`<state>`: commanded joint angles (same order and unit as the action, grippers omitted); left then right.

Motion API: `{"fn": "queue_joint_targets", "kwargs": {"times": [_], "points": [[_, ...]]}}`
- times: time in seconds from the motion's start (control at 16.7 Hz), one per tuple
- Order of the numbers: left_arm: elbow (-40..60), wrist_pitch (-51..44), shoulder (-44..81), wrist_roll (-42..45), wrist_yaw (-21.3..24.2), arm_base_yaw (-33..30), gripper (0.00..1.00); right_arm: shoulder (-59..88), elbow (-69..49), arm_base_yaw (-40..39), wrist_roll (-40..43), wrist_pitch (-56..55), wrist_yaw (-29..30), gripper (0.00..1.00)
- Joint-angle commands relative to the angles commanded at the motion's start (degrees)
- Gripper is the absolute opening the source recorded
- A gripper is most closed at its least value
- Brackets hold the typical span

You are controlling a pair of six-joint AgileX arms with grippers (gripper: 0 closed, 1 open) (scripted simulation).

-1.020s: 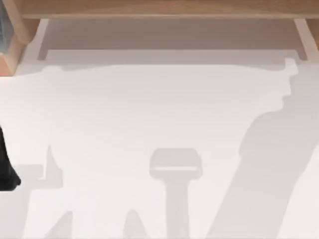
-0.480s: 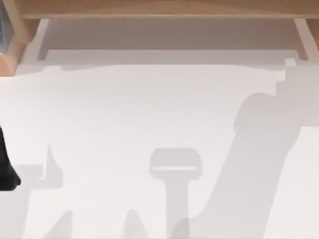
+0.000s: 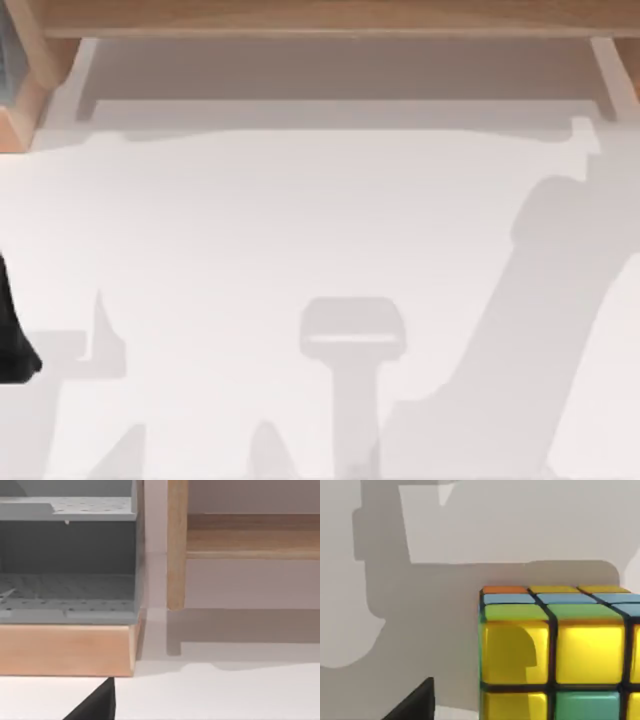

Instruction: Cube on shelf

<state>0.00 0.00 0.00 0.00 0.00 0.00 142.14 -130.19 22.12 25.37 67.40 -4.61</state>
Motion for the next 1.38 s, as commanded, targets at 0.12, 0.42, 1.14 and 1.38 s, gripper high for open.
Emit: {"fn": "queue_joint_targets", "kwargs": {"times": [0.12,0.42,1.14,1.38], "points": [[0.0,0.0,0.0,0.0,0.0,0.0,1.0,1.12,0.56,-0.23,-0.24,-1.41,0.06,1.0],[0.0,0.0,0.0,0.0,0.0,0.0,1.0,1.12,0.57,-0.23,-0.24,-1.42,0.06,0.85],[0.0,0.0,0.0,0.0,0.0,0.0,1.0,1.12,0.57,-0.23,-0.24,-1.42,0.06,0.0],[0.0,0.0,0.0,0.0,0.0,0.0,1.0,1.12,0.57,-0.23,-0.24,-1.42,0.06,0.0]]}}
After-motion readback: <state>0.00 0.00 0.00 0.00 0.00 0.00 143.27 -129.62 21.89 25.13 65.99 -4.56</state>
